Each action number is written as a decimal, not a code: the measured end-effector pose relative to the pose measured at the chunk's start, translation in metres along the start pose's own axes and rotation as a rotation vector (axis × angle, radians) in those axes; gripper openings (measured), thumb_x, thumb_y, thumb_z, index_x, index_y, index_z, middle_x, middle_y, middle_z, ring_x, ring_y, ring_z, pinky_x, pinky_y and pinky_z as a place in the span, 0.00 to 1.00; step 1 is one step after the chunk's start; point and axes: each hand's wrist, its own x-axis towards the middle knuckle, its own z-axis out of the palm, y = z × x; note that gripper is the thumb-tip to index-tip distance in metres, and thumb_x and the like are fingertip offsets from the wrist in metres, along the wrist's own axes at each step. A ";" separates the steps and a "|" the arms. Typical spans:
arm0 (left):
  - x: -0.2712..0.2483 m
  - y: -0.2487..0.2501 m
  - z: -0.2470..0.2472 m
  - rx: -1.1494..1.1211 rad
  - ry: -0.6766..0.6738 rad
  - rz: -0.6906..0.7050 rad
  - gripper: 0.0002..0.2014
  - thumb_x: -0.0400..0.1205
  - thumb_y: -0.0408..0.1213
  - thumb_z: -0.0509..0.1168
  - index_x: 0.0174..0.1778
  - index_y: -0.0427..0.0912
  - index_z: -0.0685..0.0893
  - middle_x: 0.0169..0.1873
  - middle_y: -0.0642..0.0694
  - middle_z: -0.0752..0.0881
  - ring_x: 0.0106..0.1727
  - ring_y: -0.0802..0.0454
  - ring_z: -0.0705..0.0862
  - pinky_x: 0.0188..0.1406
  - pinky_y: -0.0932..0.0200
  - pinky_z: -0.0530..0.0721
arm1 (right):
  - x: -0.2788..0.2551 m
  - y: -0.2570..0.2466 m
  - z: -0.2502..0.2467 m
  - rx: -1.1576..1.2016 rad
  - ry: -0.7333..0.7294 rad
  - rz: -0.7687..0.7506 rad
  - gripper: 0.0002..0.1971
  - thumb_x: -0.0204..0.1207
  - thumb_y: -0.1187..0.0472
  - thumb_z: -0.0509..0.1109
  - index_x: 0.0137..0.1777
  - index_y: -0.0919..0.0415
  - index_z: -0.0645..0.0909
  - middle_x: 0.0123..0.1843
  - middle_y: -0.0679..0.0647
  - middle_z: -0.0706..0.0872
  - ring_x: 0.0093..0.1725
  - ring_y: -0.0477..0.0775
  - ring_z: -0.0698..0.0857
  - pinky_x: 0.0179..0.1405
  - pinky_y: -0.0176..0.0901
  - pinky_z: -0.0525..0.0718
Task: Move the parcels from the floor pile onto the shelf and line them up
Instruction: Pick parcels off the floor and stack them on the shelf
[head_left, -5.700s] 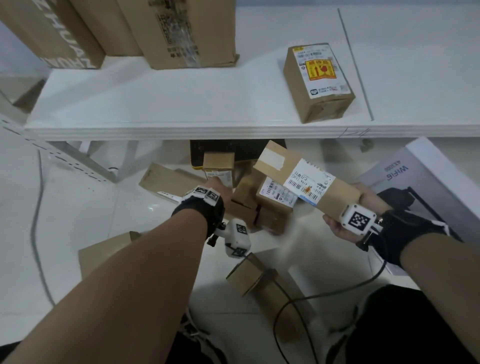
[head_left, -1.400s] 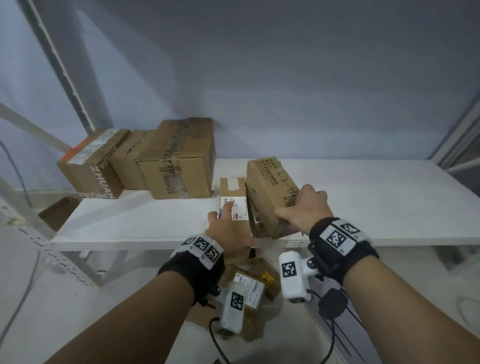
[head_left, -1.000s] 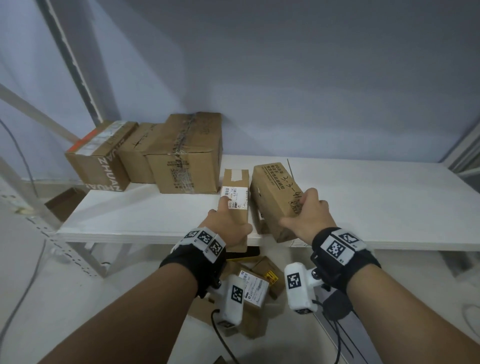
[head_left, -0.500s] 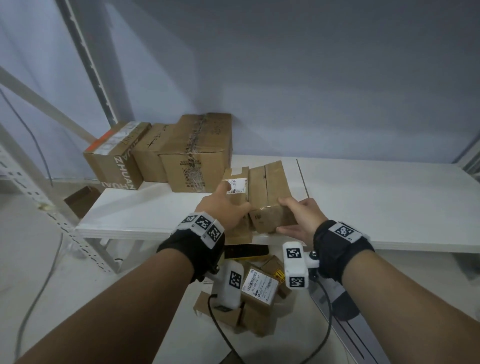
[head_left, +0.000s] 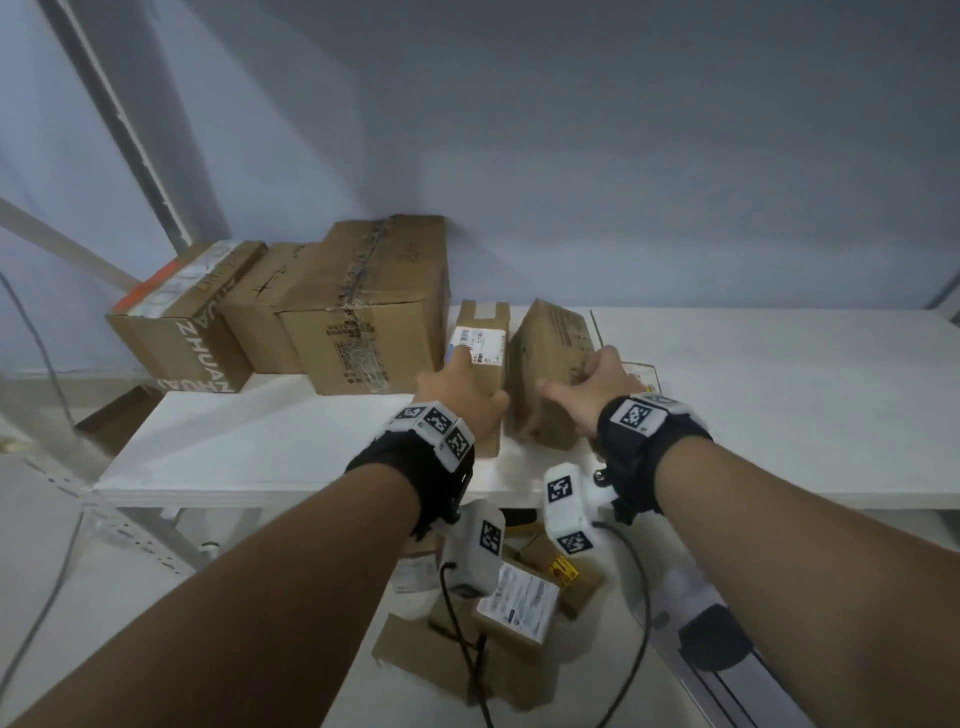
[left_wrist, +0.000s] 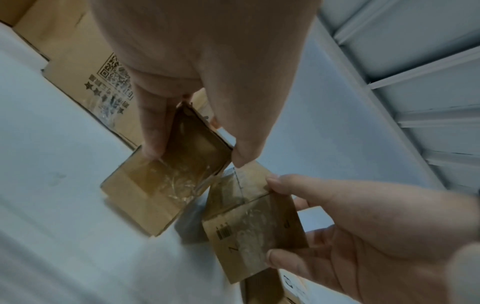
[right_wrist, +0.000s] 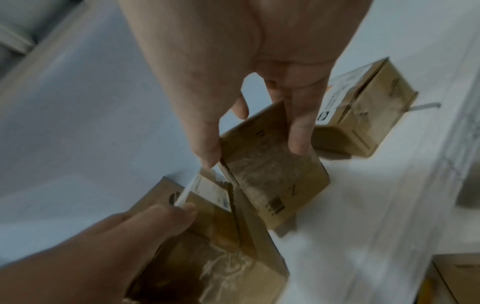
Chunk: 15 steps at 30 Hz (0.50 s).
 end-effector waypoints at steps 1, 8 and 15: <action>0.006 0.000 0.004 -0.009 0.008 0.001 0.28 0.79 0.54 0.66 0.72 0.51 0.66 0.64 0.36 0.76 0.52 0.37 0.83 0.54 0.45 0.86 | 0.006 -0.002 0.007 -0.022 0.002 -0.005 0.35 0.61 0.36 0.76 0.63 0.50 0.68 0.55 0.53 0.82 0.49 0.60 0.85 0.46 0.52 0.87; 0.016 -0.010 0.012 -0.076 0.148 0.174 0.22 0.82 0.44 0.65 0.71 0.53 0.69 0.68 0.43 0.62 0.50 0.46 0.77 0.53 0.57 0.78 | 0.044 0.005 0.040 0.130 -0.050 -0.086 0.27 0.77 0.56 0.72 0.75 0.53 0.69 0.66 0.54 0.83 0.55 0.53 0.85 0.57 0.47 0.86; 0.018 -0.006 0.022 0.029 0.090 0.489 0.21 0.83 0.35 0.60 0.74 0.45 0.73 0.74 0.46 0.65 0.72 0.47 0.72 0.73 0.54 0.74 | 0.050 -0.002 0.043 0.199 -0.003 -0.124 0.26 0.79 0.60 0.67 0.78 0.51 0.71 0.70 0.54 0.82 0.55 0.52 0.83 0.50 0.38 0.80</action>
